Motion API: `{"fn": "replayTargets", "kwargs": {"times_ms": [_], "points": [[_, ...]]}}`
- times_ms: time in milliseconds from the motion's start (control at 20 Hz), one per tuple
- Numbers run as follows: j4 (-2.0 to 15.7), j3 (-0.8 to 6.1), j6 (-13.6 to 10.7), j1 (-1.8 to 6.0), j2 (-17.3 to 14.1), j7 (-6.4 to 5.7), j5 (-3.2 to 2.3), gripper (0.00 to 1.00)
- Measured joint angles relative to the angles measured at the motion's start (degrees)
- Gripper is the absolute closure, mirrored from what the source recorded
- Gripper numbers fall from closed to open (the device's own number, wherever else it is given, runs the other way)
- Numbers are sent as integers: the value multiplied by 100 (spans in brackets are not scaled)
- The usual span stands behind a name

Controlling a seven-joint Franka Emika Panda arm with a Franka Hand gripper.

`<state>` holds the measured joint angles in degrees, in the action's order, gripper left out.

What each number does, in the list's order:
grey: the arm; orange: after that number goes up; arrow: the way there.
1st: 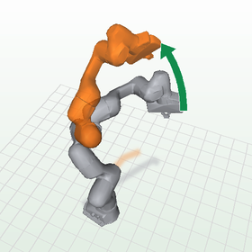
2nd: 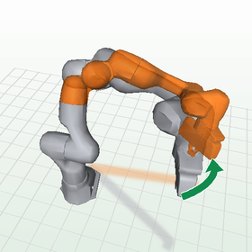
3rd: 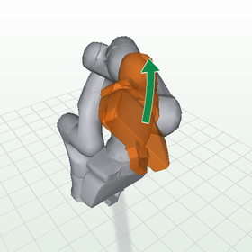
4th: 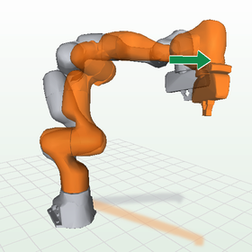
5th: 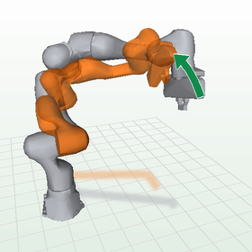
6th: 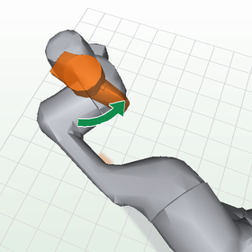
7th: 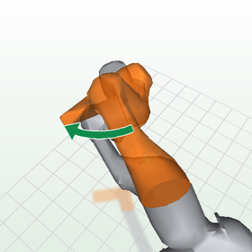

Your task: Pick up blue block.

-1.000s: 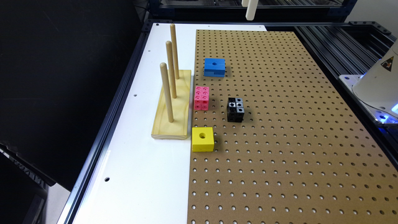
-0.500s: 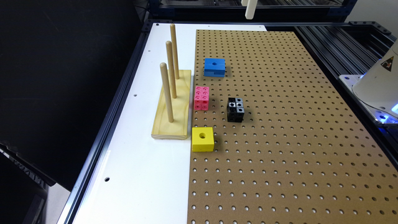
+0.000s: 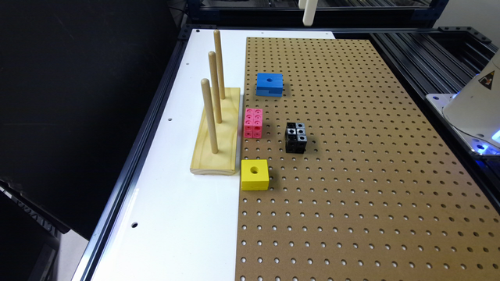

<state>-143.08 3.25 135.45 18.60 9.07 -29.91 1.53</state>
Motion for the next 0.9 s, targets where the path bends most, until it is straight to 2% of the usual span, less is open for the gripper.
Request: {"fn": "replayTargets", "kwargs": {"times_ms": [150, 400, 650, 900], "points": [[27, 0, 360, 1, -391, 3, -2, 0], [33, 0, 422, 1, -526, 5, -3, 0], [35, 0, 711, 1, -838, 9, -4, 0], [32, 0, 757, 1, -924, 11, -5, 0]]}}
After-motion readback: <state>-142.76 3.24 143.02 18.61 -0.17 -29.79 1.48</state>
